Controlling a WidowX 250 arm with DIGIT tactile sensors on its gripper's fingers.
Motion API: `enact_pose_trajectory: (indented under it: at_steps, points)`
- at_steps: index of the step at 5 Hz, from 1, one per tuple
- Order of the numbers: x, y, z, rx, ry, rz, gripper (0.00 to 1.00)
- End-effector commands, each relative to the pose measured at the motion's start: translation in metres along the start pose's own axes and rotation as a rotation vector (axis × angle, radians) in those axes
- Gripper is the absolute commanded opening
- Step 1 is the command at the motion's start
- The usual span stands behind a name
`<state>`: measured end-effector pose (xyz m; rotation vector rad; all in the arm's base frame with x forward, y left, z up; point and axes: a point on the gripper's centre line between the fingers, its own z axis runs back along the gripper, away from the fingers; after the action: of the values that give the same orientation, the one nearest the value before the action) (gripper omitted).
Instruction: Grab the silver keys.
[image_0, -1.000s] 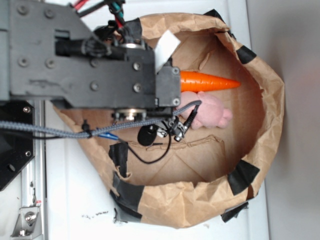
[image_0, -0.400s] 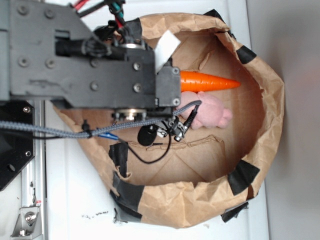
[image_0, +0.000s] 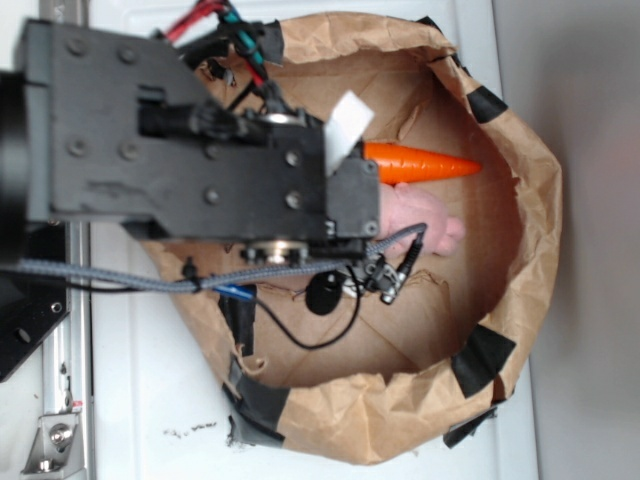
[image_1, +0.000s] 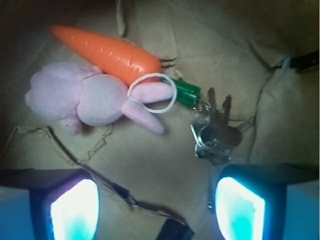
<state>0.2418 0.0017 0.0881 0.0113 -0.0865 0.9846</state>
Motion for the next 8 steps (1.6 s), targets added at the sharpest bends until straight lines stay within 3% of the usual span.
enact_pose_trajectory:
  at_steps: [1,2,4,5,6,8]
  points:
    - [0.009,0.005,-0.001,0.06,-0.051,0.013,1.0]
    - [0.021,0.02,-0.002,0.103,-0.055,-0.005,1.0]
    - [0.025,0.033,-0.021,0.106,-0.065,-0.065,1.0]
    - [0.018,0.041,-0.031,0.072,-0.01,-0.142,1.0]
    - [0.011,0.042,-0.04,0.032,-0.024,-0.18,1.0]
    - [0.002,0.047,-0.048,0.07,0.024,-0.214,1.0]
